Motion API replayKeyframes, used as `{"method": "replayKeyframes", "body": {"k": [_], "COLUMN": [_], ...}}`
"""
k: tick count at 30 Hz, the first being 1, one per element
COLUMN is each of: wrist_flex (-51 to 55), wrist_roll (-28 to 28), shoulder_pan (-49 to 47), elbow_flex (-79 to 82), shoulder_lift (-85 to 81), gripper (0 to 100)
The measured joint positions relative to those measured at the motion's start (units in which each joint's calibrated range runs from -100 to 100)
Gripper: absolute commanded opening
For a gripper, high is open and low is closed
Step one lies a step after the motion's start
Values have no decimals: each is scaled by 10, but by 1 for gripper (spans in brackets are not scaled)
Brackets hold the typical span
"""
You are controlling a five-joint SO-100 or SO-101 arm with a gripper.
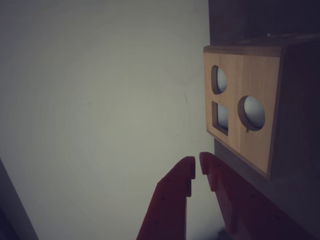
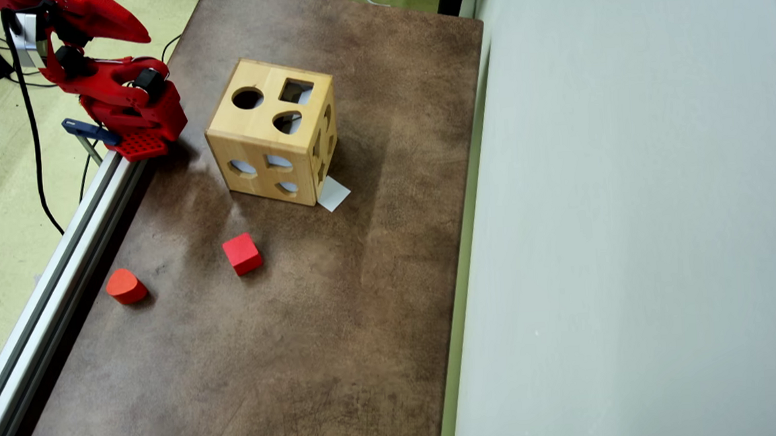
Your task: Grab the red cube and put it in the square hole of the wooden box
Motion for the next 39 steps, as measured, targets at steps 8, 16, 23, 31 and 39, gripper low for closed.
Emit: {"method": "replayKeyframes", "body": {"k": [8, 16, 23, 31, 39], "wrist_flex": [0, -1, -2, -2, -2], "wrist_roll": [0, 0, 0, 51, 262], "shoulder_pan": [1, 1, 7, 130, 257], "elbow_flex": [0, -69, -399, -591, -592], "shoulder_lift": [1, 181, 464, 746, 963], "gripper": [3, 3, 3, 3, 3]}}
